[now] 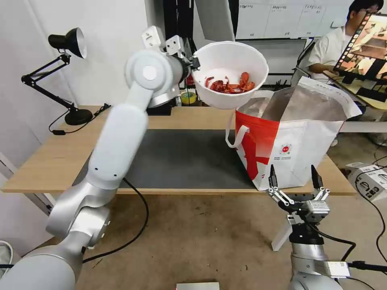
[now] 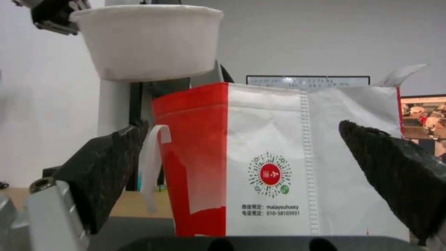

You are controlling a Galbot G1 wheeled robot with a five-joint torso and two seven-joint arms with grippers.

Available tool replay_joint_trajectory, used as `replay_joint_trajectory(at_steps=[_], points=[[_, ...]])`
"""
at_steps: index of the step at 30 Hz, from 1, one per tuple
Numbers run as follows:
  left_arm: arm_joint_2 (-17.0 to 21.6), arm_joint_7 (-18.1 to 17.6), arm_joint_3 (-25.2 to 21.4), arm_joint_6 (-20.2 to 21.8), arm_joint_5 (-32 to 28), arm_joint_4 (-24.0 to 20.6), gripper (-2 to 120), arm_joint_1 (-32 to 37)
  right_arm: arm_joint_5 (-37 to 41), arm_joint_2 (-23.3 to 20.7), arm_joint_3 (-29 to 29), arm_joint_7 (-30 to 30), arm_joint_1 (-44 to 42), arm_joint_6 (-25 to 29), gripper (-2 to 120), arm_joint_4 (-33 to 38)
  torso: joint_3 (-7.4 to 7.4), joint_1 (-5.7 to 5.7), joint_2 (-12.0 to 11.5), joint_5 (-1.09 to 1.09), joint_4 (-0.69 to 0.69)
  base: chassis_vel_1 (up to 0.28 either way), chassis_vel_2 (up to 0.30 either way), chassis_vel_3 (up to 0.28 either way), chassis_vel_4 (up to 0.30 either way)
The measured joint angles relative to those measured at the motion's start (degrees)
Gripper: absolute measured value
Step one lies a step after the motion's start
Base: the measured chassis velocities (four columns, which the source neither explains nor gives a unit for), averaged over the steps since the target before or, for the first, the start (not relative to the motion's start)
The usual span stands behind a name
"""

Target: Pick up the trash from the table and place it into the takeout bag.

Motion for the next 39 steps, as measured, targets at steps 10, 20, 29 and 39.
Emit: replay_joint_trajectory(at_steps=[10, 20, 29, 39], points=[[-5.72, 1.29, 1.49, -0.41, 3.3, 2.36, 0, -0.58, 1.06, -0.1, 0.99, 0.04, -0.27, -0.09, 100, 0.57, 0.0, 0.0, 0.0, 0.0, 0.0, 0.0, 0.0, 0.0, 0.0], [-8.69, 3.18, 4.71, -2.55, 6.34, 3.82, 0, -0.36, 1.35, -0.03, 1.12, 0.04, -0.37, -0.14, 100, 0.8, 0.0, 0.0, 0.0, -0.01, 0.0, 0.0, 0.0, 0.0, 0.0], [-8.61, 6.47, 8.96, -5.34, 8.96, 5.73, 0, 1.18, 1.34, 0.45, 0.91, 0.02, -0.3, -0.14, 100, 0.59, 0.0, 0.0, 0.0, -0.01, 0.0, 0.0, 0.0, 0.0, 0.0], [-8.56, 7.88, 11.05, -8.28, 11.96, 9.8, 0, 0.51, 0.93, 1.24, 0.11, -0.08, 0.11, -0.08, 100, -0.47, 0.0, 0.0, 0.0, -0.01, 0.0, 0.0, 0.0, 0.0, 0.0]])
